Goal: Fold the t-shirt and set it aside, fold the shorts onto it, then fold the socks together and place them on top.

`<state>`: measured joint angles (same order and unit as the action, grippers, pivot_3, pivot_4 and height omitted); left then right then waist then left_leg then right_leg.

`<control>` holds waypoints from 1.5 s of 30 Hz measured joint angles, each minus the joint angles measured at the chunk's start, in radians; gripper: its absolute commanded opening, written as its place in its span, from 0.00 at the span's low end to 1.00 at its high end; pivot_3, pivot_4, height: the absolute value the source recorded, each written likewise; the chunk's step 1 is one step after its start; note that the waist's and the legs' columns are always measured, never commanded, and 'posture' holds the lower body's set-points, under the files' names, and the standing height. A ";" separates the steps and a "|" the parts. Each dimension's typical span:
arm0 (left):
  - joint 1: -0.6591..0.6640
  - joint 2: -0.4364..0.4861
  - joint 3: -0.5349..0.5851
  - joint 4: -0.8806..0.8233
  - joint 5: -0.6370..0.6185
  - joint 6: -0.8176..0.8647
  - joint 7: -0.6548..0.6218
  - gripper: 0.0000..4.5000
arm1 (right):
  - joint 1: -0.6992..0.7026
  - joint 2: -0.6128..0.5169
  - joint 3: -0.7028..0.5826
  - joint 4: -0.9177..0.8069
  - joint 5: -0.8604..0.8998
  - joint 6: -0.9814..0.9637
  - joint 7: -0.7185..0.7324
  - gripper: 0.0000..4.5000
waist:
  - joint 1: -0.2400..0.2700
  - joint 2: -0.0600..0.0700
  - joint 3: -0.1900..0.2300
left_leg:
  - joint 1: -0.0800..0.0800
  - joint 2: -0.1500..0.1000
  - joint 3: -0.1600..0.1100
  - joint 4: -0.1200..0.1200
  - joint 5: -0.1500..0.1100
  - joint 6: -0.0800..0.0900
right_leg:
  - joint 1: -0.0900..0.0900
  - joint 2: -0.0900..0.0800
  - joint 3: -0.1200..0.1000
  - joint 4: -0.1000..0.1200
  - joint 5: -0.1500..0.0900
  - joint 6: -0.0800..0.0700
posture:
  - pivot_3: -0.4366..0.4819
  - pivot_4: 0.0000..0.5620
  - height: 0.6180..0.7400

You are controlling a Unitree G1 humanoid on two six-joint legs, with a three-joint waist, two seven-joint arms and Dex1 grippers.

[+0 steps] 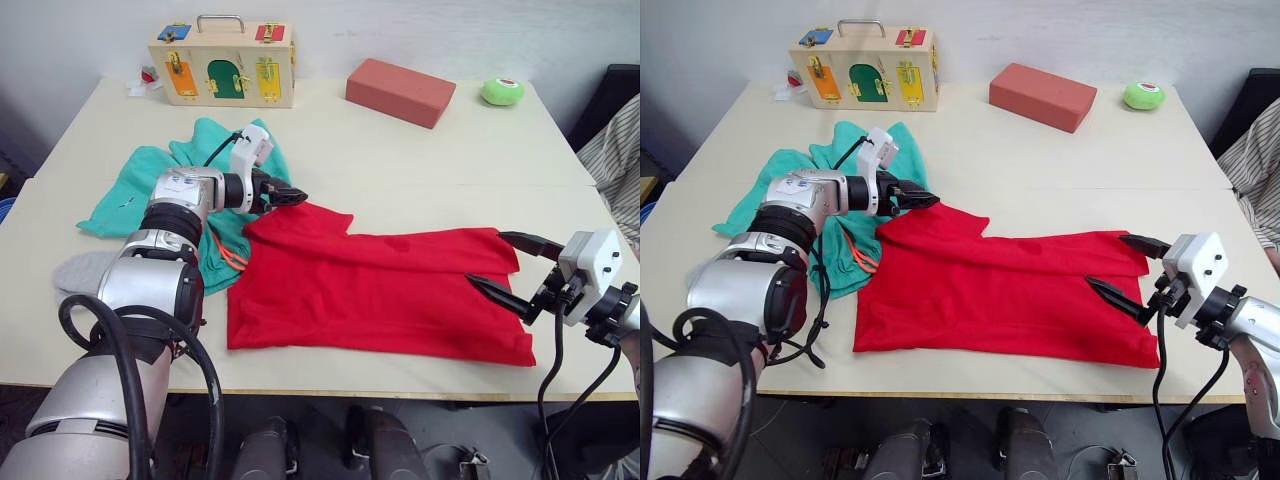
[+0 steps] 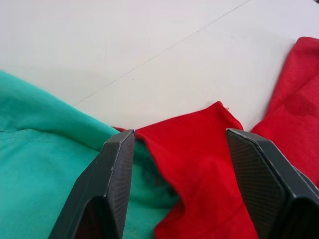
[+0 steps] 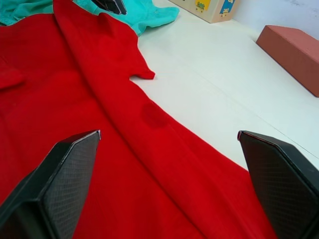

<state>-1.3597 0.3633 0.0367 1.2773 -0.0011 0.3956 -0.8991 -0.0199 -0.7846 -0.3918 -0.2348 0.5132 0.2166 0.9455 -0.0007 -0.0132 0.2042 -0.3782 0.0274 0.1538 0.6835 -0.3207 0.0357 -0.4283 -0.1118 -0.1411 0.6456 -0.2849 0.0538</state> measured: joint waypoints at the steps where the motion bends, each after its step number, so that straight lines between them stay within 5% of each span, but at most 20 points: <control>1: 0.000 -0.005 -0.006 0.005 0.008 0.001 0.018 0.67 | -0.003 0.001 0.003 0.000 -0.001 -0.001 0.000 1.00 | 0.000 0.000 0.000 | 0.000 0.000 0.000 0.000 0.000 0.000 | 0.000 0.000 0.000 0.000 0.000 0.000 | 0.48 0.27 1.00; 5: 0.000 -0.019 -0.017 0.031 0.029 -0.001 0.077 0.67 | -0.010 0.001 0.005 0.000 -0.008 -0.002 0.000 1.00 | 0.000 0.000 0.000 | 0.000 0.000 0.000 0.000 0.000 0.000 | 0.000 0.000 0.000 0.000 0.000 0.000 | 0.48 0.27 1.00; 8: 0.000 -0.026 -0.018 0.031 0.038 -0.005 0.081 0.55 | -0.010 0.002 0.005 0.000 -0.010 -0.002 0.000 1.00 | 0.000 0.000 0.000 | 0.000 0.000 0.000 0.000 0.000 0.000 | 0.000 0.000 0.000 0.000 0.000 0.000 | 0.48 0.27 1.00; 16: 0.000 -0.037 -0.017 0.031 0.043 -0.016 0.075 0.01 | -0.007 0.016 0.026 0.000 -0.018 -0.019 -0.007 1.00 | 0.000 0.000 0.000 | 0.000 0.000 0.000 0.000 0.000 0.000 | 0.000 0.000 0.000 0.000 0.000 0.000 | 0.48 0.27 1.00; 29: 0.082 0.028 0.043 -0.040 -0.037 -0.259 -0.243 0.01 | 0.026 0.016 0.026 0.000 -0.018 -0.021 -0.022 1.00 | -0.002 0.000 0.000 | 0.000 0.000 0.001 0.000 0.000 0.000 | 0.000 0.001 0.000 0.000 0.000 0.000 | 0.48 0.27 1.00; 39: 0.299 0.100 -0.052 -0.124 0.007 -0.828 -0.439 0.01 | 0.053 0.016 0.026 -0.002 -0.020 -0.022 -0.024 1.00 | 0.002 0.000 0.000 | 0.001 0.000 0.002 0.000 -0.001 0.001 | 0.000 -0.002 0.002 -0.002 0.000 0.000 | 0.48 0.27 1.00; 45: 0.321 0.102 -0.062 -0.157 0.000 -1.092 -0.521 0.01 | 0.084 0.016 0.026 -0.014 -0.020 -0.022 -0.026 1.00 | 0.000 0.000 0.000 | 0.002 0.000 0.002 0.000 -0.001 0.002 | 0.000 -0.002 0.002 -0.002 0.000 0.000 | 0.48 0.27 1.00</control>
<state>-1.0385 0.4652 -0.0255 1.1201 -0.0009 -0.6969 -1.4205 0.0645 -0.7685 -0.3659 -0.2492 0.4932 0.1945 0.9191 -0.0003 -0.0134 0.2037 -0.3765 0.0275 0.1556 0.6838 -0.3220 0.0374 -0.4281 -0.1140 -0.1394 0.6435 -0.2847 0.0535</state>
